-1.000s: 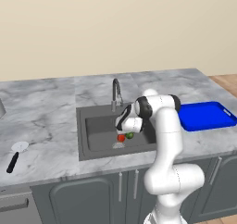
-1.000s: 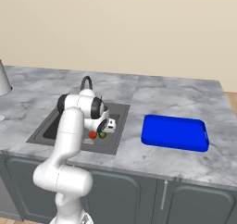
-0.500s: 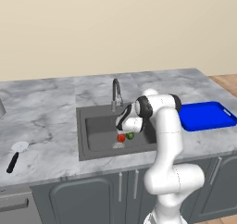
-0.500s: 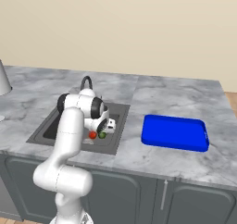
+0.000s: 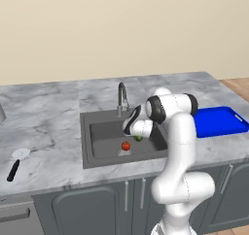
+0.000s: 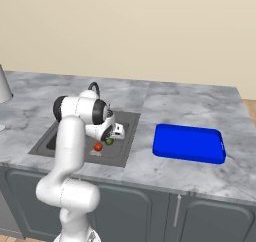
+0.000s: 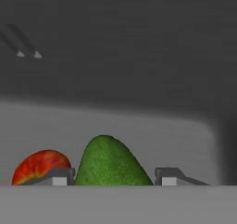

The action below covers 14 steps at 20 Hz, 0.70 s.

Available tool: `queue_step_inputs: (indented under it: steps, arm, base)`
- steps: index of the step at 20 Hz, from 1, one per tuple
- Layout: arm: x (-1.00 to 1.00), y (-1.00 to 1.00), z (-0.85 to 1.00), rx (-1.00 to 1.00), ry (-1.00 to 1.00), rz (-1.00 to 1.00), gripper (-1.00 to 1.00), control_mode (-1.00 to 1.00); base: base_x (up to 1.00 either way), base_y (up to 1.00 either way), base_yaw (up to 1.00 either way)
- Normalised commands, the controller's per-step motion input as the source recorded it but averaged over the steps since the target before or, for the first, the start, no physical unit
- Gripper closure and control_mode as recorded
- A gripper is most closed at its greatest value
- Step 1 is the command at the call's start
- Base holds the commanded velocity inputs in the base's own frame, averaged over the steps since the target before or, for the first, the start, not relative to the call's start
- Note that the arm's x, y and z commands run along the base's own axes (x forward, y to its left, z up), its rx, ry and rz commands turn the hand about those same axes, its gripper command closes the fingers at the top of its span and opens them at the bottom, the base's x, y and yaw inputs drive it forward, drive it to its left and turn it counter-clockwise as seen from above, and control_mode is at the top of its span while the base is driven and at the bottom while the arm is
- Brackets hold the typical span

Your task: Pick up all produce items and place them in the sink. Turn on the sink faucet to wash them. Then turn the sink off and put them in the tray.

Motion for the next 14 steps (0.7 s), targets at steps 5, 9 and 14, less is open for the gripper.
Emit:
queue_step_inputs:
  steps: [5, 9, 14]
  arm:
    - [-0.13, -0.17, 0.80, -0.03, -0.10, -0.05, 1.00, -1.00]
    - [-0.10, -0.25, 0.84, -0.03, -0.06, -0.08, 1.00, -1.00]
    - [-0.01, -0.30, 0.77, -0.02, -0.02, -0.09, 1.00, -1.00]
  base:
    - [0.00, 0.00, 0.00]
    - [0.00, 0.00, 0.00]
    - [0.00, 0.00, 0.00]
